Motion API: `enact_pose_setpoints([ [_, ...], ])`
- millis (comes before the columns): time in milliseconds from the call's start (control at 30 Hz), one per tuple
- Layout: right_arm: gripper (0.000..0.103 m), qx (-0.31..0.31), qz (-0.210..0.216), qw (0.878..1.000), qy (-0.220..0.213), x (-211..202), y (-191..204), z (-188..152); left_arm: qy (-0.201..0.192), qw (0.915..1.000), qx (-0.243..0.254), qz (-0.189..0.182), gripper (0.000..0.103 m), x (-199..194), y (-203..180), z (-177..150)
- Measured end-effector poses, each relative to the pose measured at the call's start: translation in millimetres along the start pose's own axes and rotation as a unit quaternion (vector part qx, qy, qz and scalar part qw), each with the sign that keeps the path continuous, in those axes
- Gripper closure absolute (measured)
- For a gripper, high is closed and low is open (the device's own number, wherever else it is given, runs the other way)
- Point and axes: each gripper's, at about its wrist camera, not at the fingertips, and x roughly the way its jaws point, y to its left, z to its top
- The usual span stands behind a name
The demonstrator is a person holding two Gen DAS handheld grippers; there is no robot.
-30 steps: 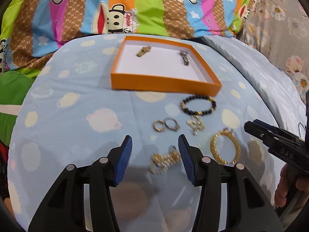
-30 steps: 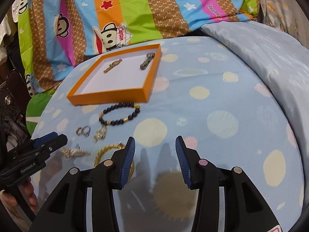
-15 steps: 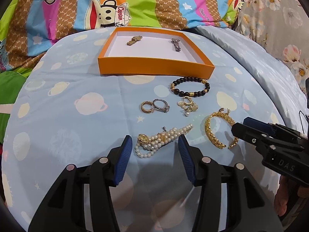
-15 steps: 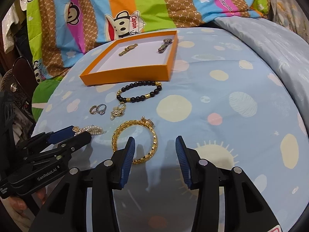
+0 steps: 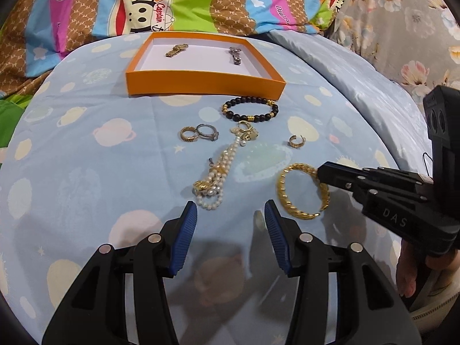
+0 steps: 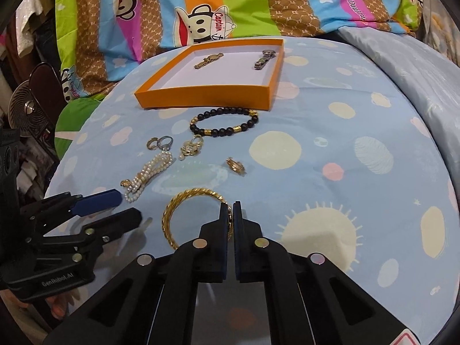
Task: Organize jewelry
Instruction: 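Move the left gripper to the pearl strand while the right gripper approaches the gold bangle, then grasp the pearl strand with the left gripper while the right gripper grasps the gold bangle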
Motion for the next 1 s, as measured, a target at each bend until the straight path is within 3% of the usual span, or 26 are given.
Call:
enact_pose_setpoints([
  [100,0.093,0.015,-0.005,1.0,-0.014,-6.5,-5.9,1.1,-0.006,0.9998,-0.019,0.006,0.056,-5.3,8.5,1.8],
  [133,0.082,0.018,-0.002,1.0,-0.016,-7.9,-6.3,1.7,-0.009,0.9996,-0.025,0.008,0.056,-6.3,11.2,3.5],
  [167,0.062,0.02,0.005,1.0,-0.021,-9.5,-5.3,2.2,-0.012,0.9994,-0.031,0.01,0.056,-7.0,14.0,5.3],
  [233,0.047,0.013,0.007,0.999,-0.028,-12.0,-0.2,1.4,-0.015,0.999,-0.041,0.014,0.056,-7.9,19.1,8.1],
  [567,0.045,-0.017,0.017,1.0,0.003,7.3,17.5,-7.4,-0.018,0.9984,-0.051,0.02,0.055,-6.2,25.3,9.9],
  [1000,0.045,-0.04,0.016,0.999,0.001,6.8,30.5,-12.6,-0.015,0.999,-0.038,0.017,0.055,10.7,16.7,18.7],
])
